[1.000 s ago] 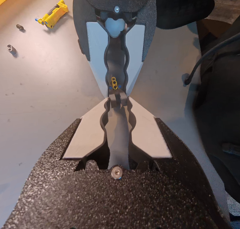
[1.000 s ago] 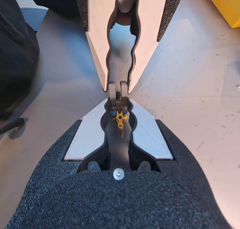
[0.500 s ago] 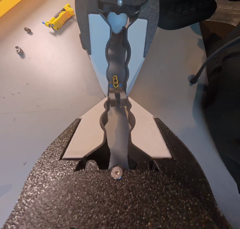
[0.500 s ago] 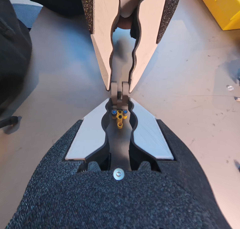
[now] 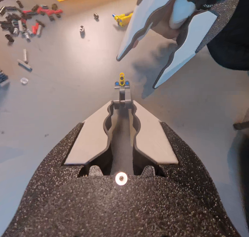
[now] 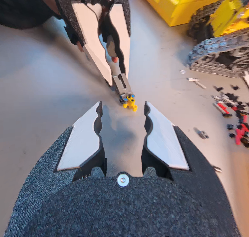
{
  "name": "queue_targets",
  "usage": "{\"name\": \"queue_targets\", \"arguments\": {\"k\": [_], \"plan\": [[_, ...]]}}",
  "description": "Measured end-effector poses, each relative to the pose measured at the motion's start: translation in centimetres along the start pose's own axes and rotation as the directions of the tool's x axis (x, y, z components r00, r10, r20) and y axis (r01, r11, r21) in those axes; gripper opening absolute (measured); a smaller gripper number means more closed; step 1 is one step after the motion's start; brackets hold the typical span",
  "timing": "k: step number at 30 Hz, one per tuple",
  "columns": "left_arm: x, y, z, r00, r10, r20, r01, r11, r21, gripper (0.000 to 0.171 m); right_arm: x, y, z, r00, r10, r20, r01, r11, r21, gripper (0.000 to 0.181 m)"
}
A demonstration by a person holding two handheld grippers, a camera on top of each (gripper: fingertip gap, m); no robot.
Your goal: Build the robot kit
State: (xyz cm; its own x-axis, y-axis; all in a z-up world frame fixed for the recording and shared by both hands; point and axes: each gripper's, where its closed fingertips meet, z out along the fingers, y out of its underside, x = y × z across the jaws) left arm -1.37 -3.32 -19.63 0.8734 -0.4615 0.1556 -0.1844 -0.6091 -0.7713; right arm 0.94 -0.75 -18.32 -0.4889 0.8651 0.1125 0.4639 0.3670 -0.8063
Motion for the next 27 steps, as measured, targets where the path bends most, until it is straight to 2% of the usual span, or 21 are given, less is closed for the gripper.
{"name": "queue_targets", "arguments": {"k": [4, 6, 10, 14, 17, 20, 23, 25, 27], "plan": [[1.0, 0.1, -0.1, 0.994, -0.06, -0.086, 0.059, 0.998, -0.012, 0.046, 0.8, 0.9, -1.1, 0.999, -0.022, -0.041, 0.021, 1.0, -0.023, 0.054], [1.8, 0.2, -0.5, 0.989, -0.045, -0.139, 0.041, 0.999, -0.025, 0.047, 0.5, 1.3, -1.1, 0.999, -0.04, -0.026, 0.039, 0.998, -0.041, 0.05], [1.2, 0.4, -1.0, 0.993, 0.001, -0.121, -0.004, 1.0, -0.031, 0.039, -0.5, 1.0, -0.2, 0.998, -0.063, 0.008, 0.063, 0.997, -0.044, 0.043], [3.3, 0.7, -0.3, 0.975, -0.009, -0.223, 0.001, 0.999, -0.038, 0.036, -1.2, 1.0, 0.5, 0.996, -0.089, 0.018, 0.09, 0.994, -0.06, 0.041], [4.4, 0.3, -0.1, 0.969, 0.042, -0.243, -0.049, 0.999, -0.021, 0.039, -1.3, 1.1, 0.1, 0.995, -0.094, 0.027, 0.096, 0.993, -0.062, 0.044], [4.5, 0.0, -0.4, 0.962, 0.065, -0.267, -0.066, 0.998, 0.005, 0.039, -2.3, 0.7, -0.6, 0.993, -0.096, 0.069, 0.1, 0.994, -0.053, 0.058], [3.9, -0.8, -1.2, 0.962, 0.094, -0.257, -0.082, 0.995, 0.056, 0.038, -3.1, -0.7, 0.0, 0.991, -0.124, 0.053, 0.126, 0.991, -0.043, 0.068], [2.9, -1.8, -1.8, 0.97, 0.105, -0.219, -0.082, 0.991, 0.109, 0.037, -3.7, -1.6, 1.2, 0.99, -0.138, 0.028, 0.139, 0.99, -0.037, 0.061], [1.8, -2.6, -2.2, 0.98, 0.096, -0.172, -0.07, 0.986, 0.154, 0.037, -3.3, -1.4, 1.8, 0.976, -0.215, -0.025, 0.213, 0.974, -0.08, 0.044]]}}
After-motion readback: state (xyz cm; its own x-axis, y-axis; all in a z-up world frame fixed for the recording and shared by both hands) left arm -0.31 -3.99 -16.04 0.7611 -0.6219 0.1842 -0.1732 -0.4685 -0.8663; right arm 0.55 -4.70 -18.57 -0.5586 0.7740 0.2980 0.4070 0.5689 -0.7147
